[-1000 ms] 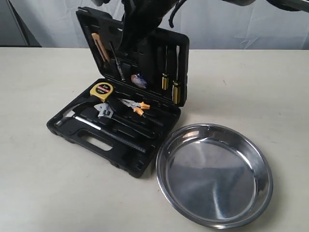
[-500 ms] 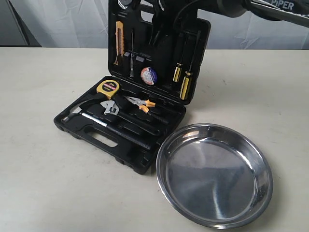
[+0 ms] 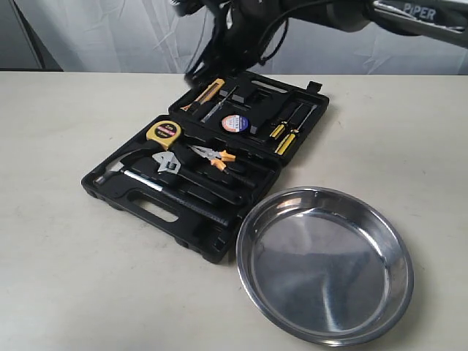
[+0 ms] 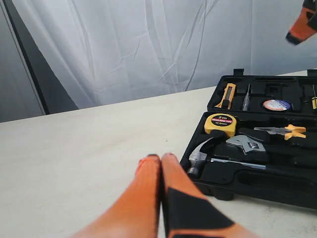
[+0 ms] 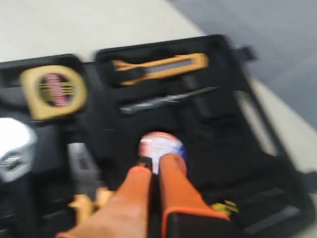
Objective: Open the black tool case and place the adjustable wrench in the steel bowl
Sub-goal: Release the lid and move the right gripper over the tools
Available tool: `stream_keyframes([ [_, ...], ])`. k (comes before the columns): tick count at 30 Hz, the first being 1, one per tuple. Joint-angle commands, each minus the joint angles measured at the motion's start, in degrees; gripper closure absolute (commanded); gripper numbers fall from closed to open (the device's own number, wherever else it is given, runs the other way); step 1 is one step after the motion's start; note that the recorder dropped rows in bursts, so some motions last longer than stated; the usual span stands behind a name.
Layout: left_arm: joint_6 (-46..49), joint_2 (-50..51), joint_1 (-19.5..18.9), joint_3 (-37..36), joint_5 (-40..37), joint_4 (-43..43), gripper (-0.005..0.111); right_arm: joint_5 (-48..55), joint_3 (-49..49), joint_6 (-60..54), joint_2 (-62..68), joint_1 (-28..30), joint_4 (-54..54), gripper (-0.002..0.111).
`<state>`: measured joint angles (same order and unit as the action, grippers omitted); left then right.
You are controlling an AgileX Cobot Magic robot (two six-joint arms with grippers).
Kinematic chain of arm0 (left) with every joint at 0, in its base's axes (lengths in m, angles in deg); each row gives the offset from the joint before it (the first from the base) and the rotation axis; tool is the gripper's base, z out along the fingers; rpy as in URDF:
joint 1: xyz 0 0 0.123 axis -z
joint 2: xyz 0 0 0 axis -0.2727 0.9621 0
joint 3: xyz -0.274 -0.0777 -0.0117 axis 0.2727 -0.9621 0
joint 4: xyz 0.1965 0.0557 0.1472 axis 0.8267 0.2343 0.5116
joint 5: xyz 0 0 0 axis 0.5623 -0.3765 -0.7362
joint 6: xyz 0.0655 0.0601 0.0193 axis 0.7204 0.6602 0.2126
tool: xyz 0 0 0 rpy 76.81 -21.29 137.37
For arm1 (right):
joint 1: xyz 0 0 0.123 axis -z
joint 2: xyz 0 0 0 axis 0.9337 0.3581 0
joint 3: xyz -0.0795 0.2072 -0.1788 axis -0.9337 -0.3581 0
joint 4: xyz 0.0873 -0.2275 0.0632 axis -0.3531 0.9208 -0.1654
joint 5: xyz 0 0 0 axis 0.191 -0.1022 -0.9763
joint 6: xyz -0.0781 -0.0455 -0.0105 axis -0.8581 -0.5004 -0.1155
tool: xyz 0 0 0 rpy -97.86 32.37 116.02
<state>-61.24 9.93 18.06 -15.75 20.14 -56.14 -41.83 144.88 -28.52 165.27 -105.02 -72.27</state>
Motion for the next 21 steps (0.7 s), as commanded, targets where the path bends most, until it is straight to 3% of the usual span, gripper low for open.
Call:
stream_keyframes([
  [1, 0.0, 0.2, 0.2, 0.1, 0.4, -0.1, 0.106, 3.3, -0.1, -35.4, 3.9, -0.7, -37.0, 0.108],
  [4, 0.0, 0.2, 0.2, 0.1, 0.4, -0.1, 0.106, 16.2, -0.1, -49.7, 5.2, -1.2, -43.6, 0.108],
  [8, 0.0, 0.2, 0.2, 0.1, 0.4, -0.1, 0.106, 26.8, -0.1, -45.1, 5.2, -1.4, -33.0, 0.108],
  [10, 0.0, 0.2, 0.2, 0.1, 0.4, -0.1, 0.106, 29.7, -0.1, -37.6, 4.8, -1.4, -21.6, 0.108],
  [16, 0.0, 0.2, 0.2, 0.1, 0.4, -0.1, 0.106, 24.7, -0.1, -11.7, 4.7, -1.1, 9.0, 0.108],
  [18, 0.0, 0.2, 0.2, 0.1, 0.4, -0.1, 0.106, 18.7, -0.1, -3.9, 4.9, -1.1, 12.8, 0.108],
  [21, 0.0, 0.2, 0.2, 0.1, 0.4, -0.1, 0.106, 6.6, -0.1, 0.9, 4.9, -1.2, 8.8, 0.108],
])
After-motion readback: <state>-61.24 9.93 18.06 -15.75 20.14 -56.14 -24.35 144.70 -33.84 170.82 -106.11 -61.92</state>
